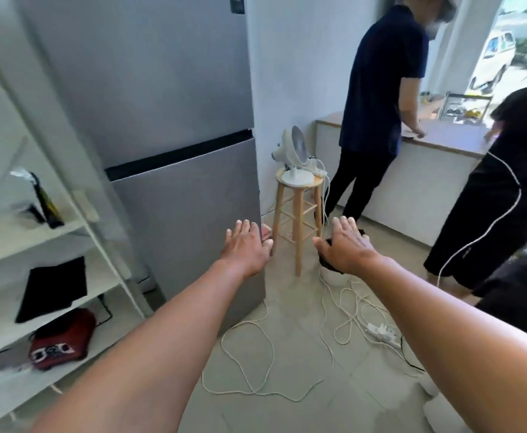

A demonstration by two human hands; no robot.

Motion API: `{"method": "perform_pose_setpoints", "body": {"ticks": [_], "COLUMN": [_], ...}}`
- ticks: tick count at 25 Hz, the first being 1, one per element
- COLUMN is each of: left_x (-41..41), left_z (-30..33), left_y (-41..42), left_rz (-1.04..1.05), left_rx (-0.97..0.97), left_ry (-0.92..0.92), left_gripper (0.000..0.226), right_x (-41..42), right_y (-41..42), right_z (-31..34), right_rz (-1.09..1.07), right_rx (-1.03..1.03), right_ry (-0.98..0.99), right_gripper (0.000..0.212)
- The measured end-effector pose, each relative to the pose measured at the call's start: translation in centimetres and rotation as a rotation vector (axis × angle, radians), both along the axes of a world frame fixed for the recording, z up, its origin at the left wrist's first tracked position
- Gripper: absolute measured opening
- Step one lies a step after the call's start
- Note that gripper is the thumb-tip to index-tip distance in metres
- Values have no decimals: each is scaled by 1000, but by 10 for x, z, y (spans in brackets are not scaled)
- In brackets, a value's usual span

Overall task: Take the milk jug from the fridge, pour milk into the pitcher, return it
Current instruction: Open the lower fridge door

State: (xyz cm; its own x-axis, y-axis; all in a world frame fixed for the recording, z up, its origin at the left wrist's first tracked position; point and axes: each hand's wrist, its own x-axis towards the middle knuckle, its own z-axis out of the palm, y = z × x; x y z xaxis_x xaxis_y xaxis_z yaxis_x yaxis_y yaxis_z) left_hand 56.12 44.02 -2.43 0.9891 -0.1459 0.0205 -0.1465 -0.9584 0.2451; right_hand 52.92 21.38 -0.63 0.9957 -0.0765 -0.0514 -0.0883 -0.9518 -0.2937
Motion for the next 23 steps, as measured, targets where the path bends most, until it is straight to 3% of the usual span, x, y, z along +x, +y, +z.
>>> {"method": "perform_pose_setpoints", "body": {"ticks": [12, 23], "left_x": [48, 78], "left_z": [7, 34], "left_y": [252, 330], "left_rz": [440, 609], "left_rx": [20, -36], "left_ry": [-31, -87], "left_gripper": [63, 53], "right_x": [135, 230], "right_y": [253, 377], "right_z": [6, 24], "right_rz": [442, 748], "right_rx": [17, 11], "right_ry": [-17, -92], "right_gripper": [84, 81]}}
